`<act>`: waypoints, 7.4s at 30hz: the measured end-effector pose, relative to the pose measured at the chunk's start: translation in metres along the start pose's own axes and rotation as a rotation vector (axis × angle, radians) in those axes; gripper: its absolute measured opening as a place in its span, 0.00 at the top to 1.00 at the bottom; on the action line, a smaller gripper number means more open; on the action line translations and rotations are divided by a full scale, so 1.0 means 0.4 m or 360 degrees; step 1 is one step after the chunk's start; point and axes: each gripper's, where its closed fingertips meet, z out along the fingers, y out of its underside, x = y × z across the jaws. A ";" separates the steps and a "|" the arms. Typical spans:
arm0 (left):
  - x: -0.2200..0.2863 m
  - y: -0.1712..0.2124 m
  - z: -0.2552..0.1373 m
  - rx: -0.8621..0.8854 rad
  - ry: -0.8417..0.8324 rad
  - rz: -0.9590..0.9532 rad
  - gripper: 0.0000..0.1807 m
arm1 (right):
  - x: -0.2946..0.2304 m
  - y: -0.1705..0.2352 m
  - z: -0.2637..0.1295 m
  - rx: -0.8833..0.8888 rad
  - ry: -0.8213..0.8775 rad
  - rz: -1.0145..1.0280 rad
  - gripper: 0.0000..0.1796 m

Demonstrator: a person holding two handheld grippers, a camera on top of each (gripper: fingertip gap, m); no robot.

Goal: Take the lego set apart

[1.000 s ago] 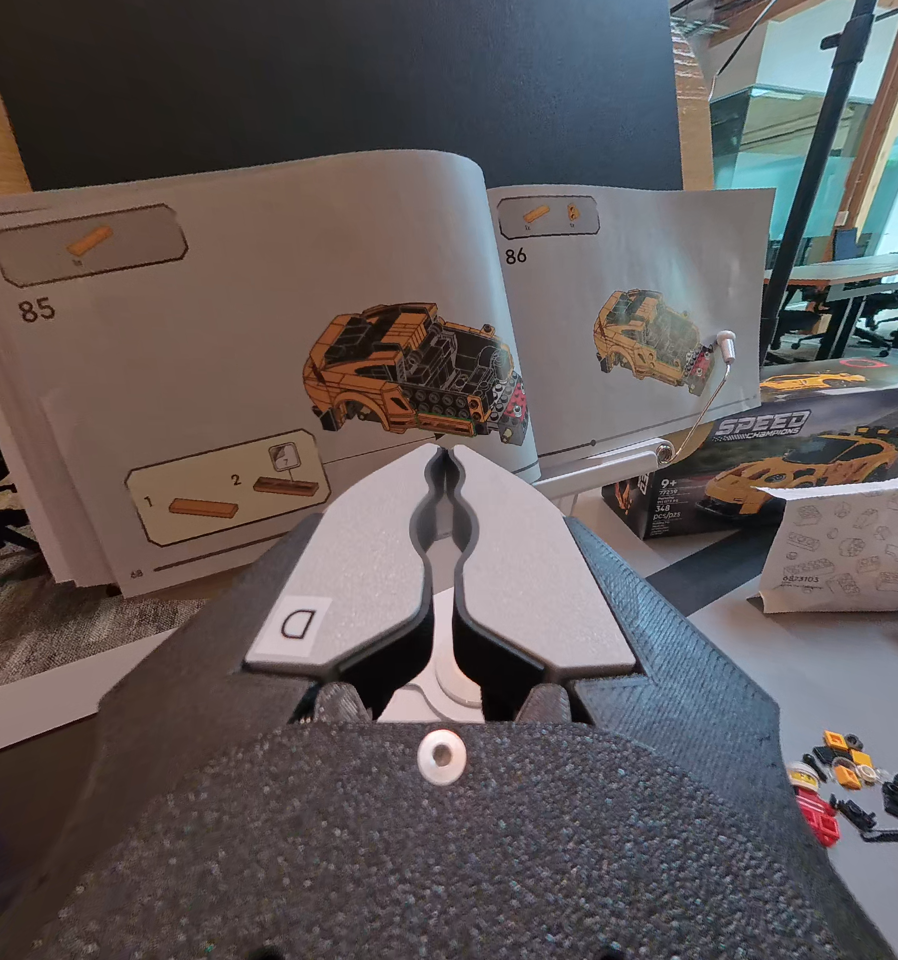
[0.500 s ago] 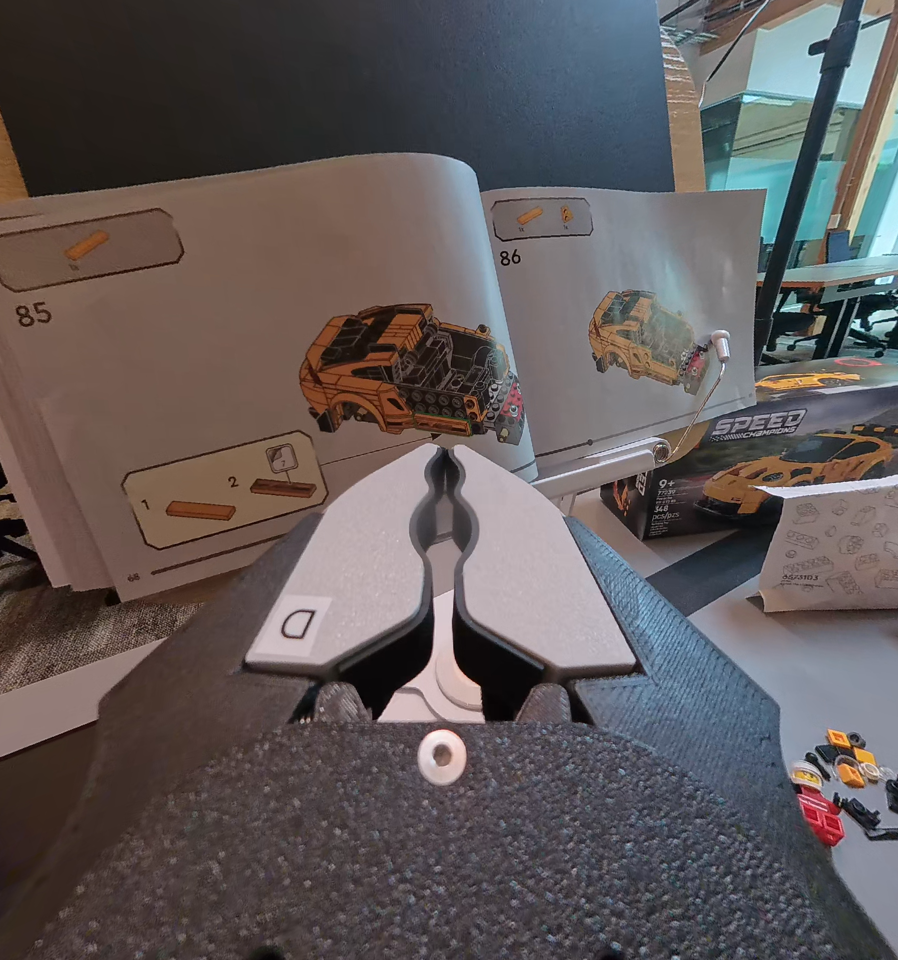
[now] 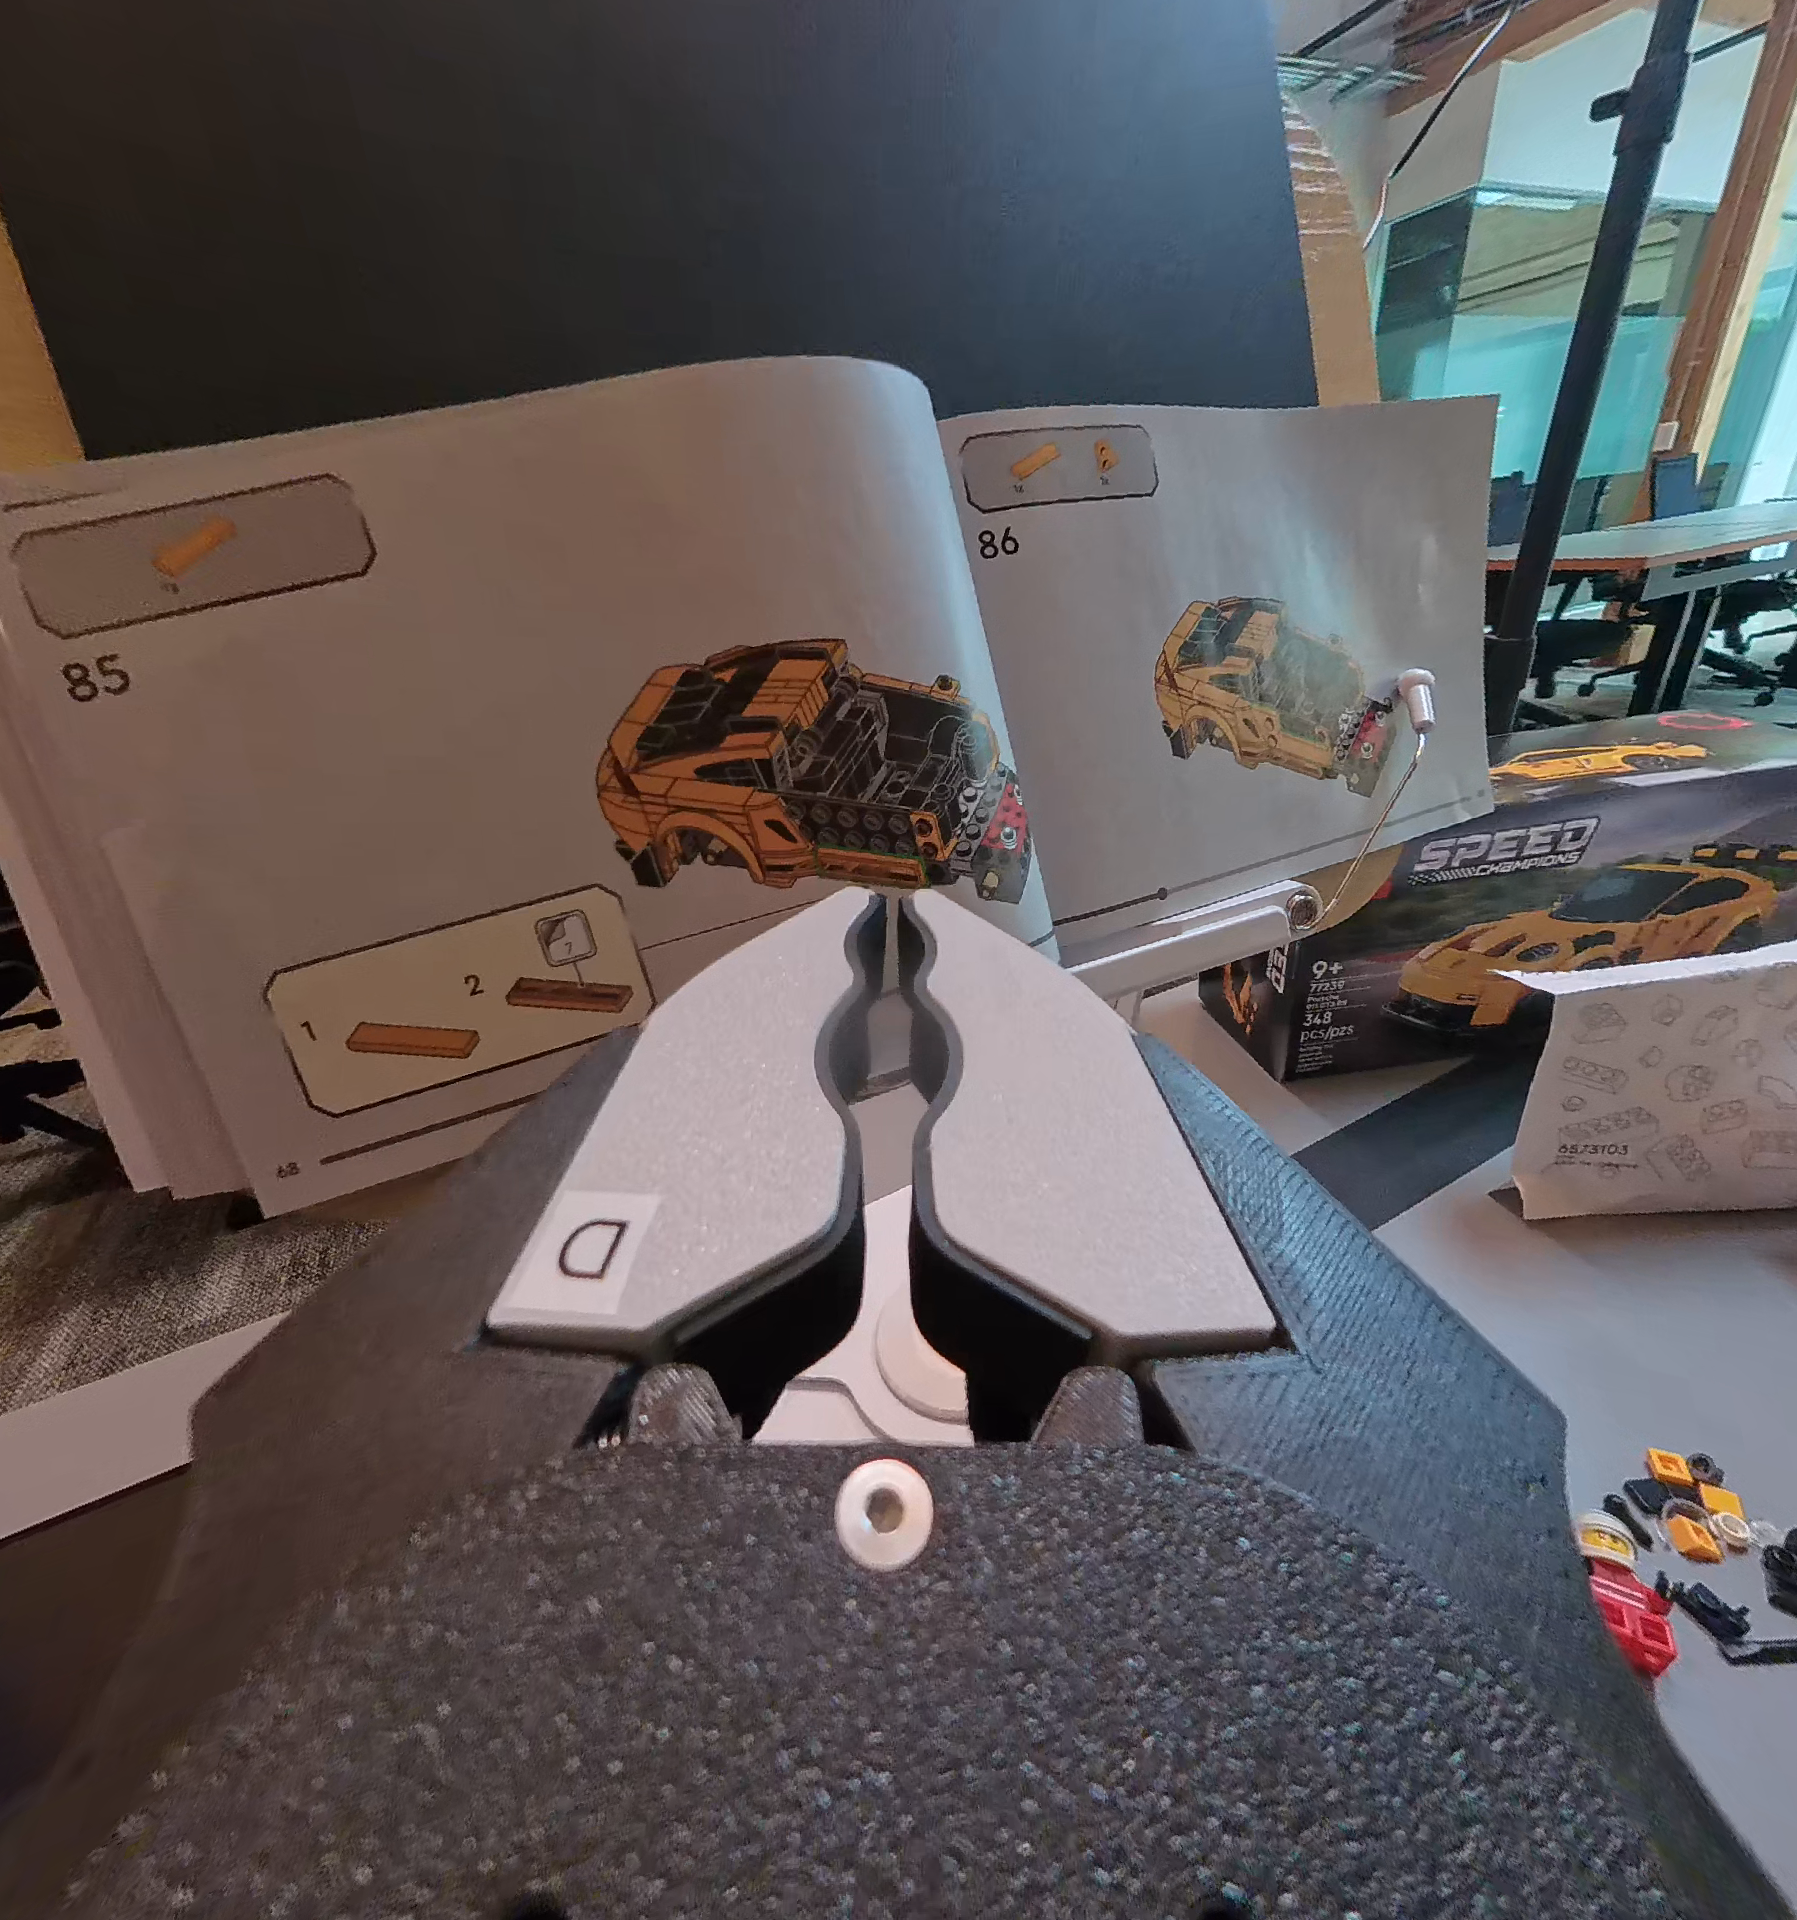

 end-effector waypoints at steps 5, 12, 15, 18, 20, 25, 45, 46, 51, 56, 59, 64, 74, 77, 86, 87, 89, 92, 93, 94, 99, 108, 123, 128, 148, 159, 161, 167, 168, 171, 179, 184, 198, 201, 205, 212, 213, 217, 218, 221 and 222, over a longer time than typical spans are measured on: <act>0.001 0.009 -0.005 -0.0012 0.0002 -0.0017 0.98 | 0.006 -0.008 -0.003 0.0011 0.0009 0.0018 0.97; 0.024 0.004 -0.025 -0.0034 0.0062 -0.0077 0.96 | 0.014 -0.014 -0.006 0.0008 0.0022 0.0036 0.95; 0.033 -0.012 -0.039 -0.0049 0.0096 -0.0118 0.96 | 0.030 -0.017 -0.009 0.0007 0.0061 0.0077 0.93; 0.035 -0.047 -0.060 -0.0022 0.0112 -0.0136 0.96 | 0.052 -0.034 -0.020 0.0044 0.0103 0.0145 0.91; 0.037 -0.095 -0.080 0.0039 0.0127 -0.0108 0.95 | 0.059 -0.046 -0.025 0.0063 0.0085 0.0217 0.88; -0.034 -0.275 -0.182 0.0318 0.0042 -0.0074 0.96 | 0.065 -0.083 -0.040 0.0123 0.0025 0.0271 0.82; 0.112 0.046 -0.449 -0.0227 0.0441 0.0004 0.89 | -0.162 0.096 -0.213 -0.0675 -0.0562 0.0402 0.57; 0.126 0.071 -0.446 -0.0243 0.0459 0.0010 0.89 | -0.190 0.122 -0.226 -0.0735 -0.0581 0.0404 0.55; 0.181 0.115 -0.441 -0.0188 0.0504 0.0150 0.90 | -0.272 0.211 -0.245 -0.0957 -0.0674 0.0330 0.50; 0.210 0.161 -0.440 -0.0275 0.0552 0.0188 0.90 | -0.292 0.303 -0.271 -0.1221 -0.0708 0.0231 0.48; 0.215 0.174 -0.438 -0.0296 0.0567 0.0191 0.90 | -0.304 0.339 -0.283 -0.1317 -0.0714 0.0193 0.48; 0.229 0.192 -0.436 -0.0331 0.0605 0.0198 0.90 | -0.298 0.335 -0.283 -0.1314 -0.0681 0.0171 0.61; 0.255 0.177 -0.449 -0.0315 0.0668 0.0254 0.90 | -0.284 0.338 -0.281 -0.1315 -0.0645 0.0155 0.66; 0.262 0.172 -0.452 -0.0307 0.0688 0.0208 0.90 | -0.279 0.339 -0.278 -0.1308 -0.0630 0.0154 0.66; 0.258 0.189 -0.452 -0.0373 0.0683 0.0081 0.90 | -0.282 0.334 -0.274 -0.1252 -0.0710 0.0031 0.66; 0.258 0.187 -0.452 -0.0373 0.0680 0.0073 0.90 | -0.283 0.334 -0.274 -0.1258 -0.0707 0.0031 0.66; 0.267 0.185 -0.455 -0.0384 0.0690 0.0062 0.90 | -0.284 0.333 -0.273 -0.1268 -0.0696 0.0019 0.66; 0.295 0.193 -0.462 -0.0446 0.0735 0.0060 0.88 | -0.286 0.334 -0.274 -0.1306 -0.0658 0.0048 0.66; 0.307 0.200 -0.465 -0.0483 0.0759 0.0066 0.87 | -0.286 0.335 -0.274 -0.1324 -0.0640 0.0077 0.66; 0.320 0.210 -0.469 -0.0528 0.0781 0.0072 0.85 | -0.285 0.337 -0.275 -0.1340 -0.0628 0.0104 0.66; 0.376 0.259 -0.496 -0.0719 0.0894 0.0077 0.79 | -0.280 0.337 -0.277 -0.1355 -0.0596 0.0096 0.66; 0.418 0.332 -0.519 -0.0914 0.1000 0.0139 0.66 | -0.324 0.300 -0.304 -0.1339 -0.0783 0.0109 0.67; 0.417 0.341 -0.532 -0.0950 0.1110 0.0168 0.77 | -0.381 0.252 -0.352 -0.1185 -0.1193 0.0276 0.84; 0.429 0.336 -0.540 -0.0932 0.1145 0.0190 0.73 | -0.373 0.243 -0.348 -0.1128 -0.1201 0.0273 0.85; 0.448 0.348 -0.538 -0.0922 0.1186 0.0243 0.78 | -0.262 0.265 -0.295 -0.1065 -0.0879 0.0643 0.86; 0.470 0.339 -0.586 -0.0833 0.1479 0.0307 0.78 | -0.344 0.258 -0.345 -0.1084 -0.1225 0.0424 0.87; 0.471 0.339 -0.585 -0.0830 0.1474 0.0305 0.78 | -0.365 0.257 -0.360 -0.1081 -0.1302 0.0316 0.87; 0.472 0.339 -0.583 -0.0828 0.1467 0.0294 0.78 | -0.391 0.266 -0.364 -0.1054 -0.1317 0.0075 0.87; 0.473 0.339 -0.583 -0.0828 0.1467 0.0296 0.78 | -0.392 0.263 -0.360 -0.1033 -0.1308 0.0061 0.87; 0.475 0.339 -0.585 -0.0827 0.1467 0.0308 0.78 | -0.389 0.259 -0.355 -0.1005 -0.1288 0.0024 0.87; 0.476 0.340 -0.589 -0.0834 0.1477 0.0373 0.78 | -0.392 0.262 -0.359 -0.0962 -0.1297 -0.0127 0.87; 0.472 0.342 -0.592 -0.0853 0.1468 0.0436 0.78 | -0.399 0.263 -0.367 -0.0975 -0.1341 -0.0143 0.93; 0.447 0.345 -0.581 -0.0848 0.1401 0.0556 0.79 | -0.372 0.280 -0.354 -0.1023 -0.1257 -0.0110 1.00; 0.438 0.344 -0.580 -0.0854 0.1397 0.0548 0.82 | -0.328 0.296 -0.343 -0.1074 -0.1122 -0.0126 1.00; 0.437 0.343 -0.586 -0.0841 0.1402 0.0566 0.83 | -0.282 0.303 -0.338 -0.1082 -0.1030 -0.0097 1.00; 0.440 0.337 -0.585 -0.0876 0.1386 0.0511 0.83 | -0.298 0.260 -0.333 -0.0977 -0.1084 0.0125 0.91; 0.440 0.327 -0.584 -0.0855 0.1392 0.0464 0.82 | -0.304 0.256 -0.332 -0.0974 -0.1094 0.0139 0.89; 0.419 0.262 -0.574 -0.0735 0.1413 0.0215 0.81 | -0.329 0.256 -0.329 -0.0990 -0.1124 0.0193 0.85; 0.408 0.259 -0.570 -0.0733 0.1402 0.0190 0.81 | -0.329 0.258 -0.327 -0.0992 -0.1119 0.0196 0.85; 0.379 0.302 -0.566 -0.0839 0.1376 0.0199 0.76 | -0.332 0.248 -0.323 -0.0988 -0.1132 0.0298 0.84; 0.379 0.319 -0.566 -0.0882 0.1383 0.0197 0.72 | -0.337 0.245 -0.322 -0.1002 -0.1137 0.0334 0.83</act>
